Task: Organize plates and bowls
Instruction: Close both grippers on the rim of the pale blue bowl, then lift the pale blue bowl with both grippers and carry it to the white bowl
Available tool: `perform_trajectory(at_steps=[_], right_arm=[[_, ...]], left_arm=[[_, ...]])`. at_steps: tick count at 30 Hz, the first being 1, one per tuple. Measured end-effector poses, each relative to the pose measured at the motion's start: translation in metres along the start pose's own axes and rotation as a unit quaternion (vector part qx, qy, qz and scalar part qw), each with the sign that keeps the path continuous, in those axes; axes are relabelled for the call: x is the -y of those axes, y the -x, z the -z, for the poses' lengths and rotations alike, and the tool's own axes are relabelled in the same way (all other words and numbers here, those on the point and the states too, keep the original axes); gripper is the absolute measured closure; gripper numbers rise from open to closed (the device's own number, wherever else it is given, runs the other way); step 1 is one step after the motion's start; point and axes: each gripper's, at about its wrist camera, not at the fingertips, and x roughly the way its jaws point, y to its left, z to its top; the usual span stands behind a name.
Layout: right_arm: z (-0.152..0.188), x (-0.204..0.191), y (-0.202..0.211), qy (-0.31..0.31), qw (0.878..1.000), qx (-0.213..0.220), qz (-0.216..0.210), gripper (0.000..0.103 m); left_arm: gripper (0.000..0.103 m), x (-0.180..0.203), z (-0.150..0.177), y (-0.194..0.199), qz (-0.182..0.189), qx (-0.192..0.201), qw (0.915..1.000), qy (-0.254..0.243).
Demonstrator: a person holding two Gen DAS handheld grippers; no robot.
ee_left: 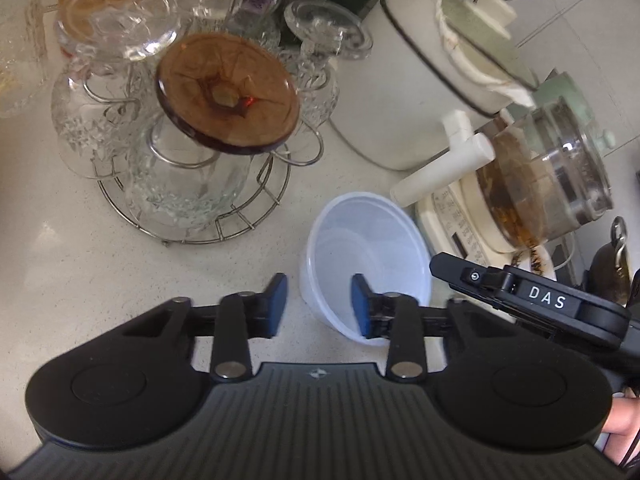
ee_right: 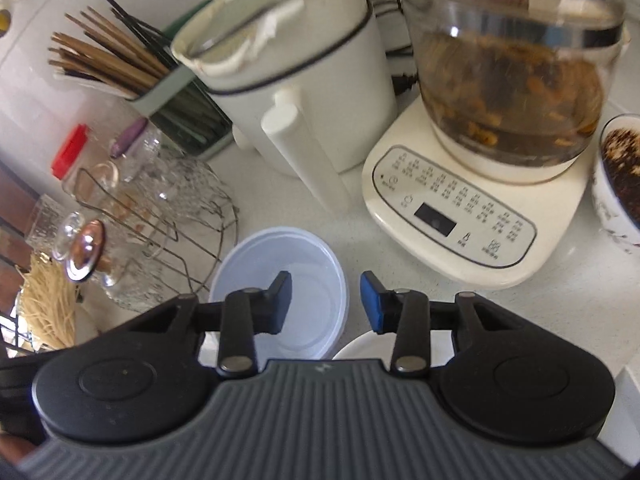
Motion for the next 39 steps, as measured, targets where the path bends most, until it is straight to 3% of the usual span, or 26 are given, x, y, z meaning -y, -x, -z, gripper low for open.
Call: perform_trajectory(at_steps=[2,4,13,28,39], right_arm=[[-0.001,0.001,-0.008,0.005,1.000,-0.007,0.001,0.065],[-0.002,0.001,-0.016,0.012,1.000,-0.019,0.003,0.076],[-0.005,0.005,-0.034,0.022,0.999,-0.041,-0.001,0.087],[-0.008,0.018,-0.037,0.026,0.998,-0.051,-0.024,0.090],[-0.011,0.012,-0.020,0.017,0.998,-0.037,-0.050,0.090]], left_arm=[[0.073,0.003,-0.001,-0.005,-0.006,-0.003,1.0000,-0.004],[0.074,0.005,0.000,-0.012,-0.015,-0.008,0.9999,-0.003],[0.089,0.010,0.005,-0.028,-0.021,-0.012,0.9996,0.015],[0.093,0.019,0.008,-0.024,-0.035,0.002,0.9994,0.002],[0.093,0.024,0.006,0.003,-0.032,0.017,0.9993,-0.006]])
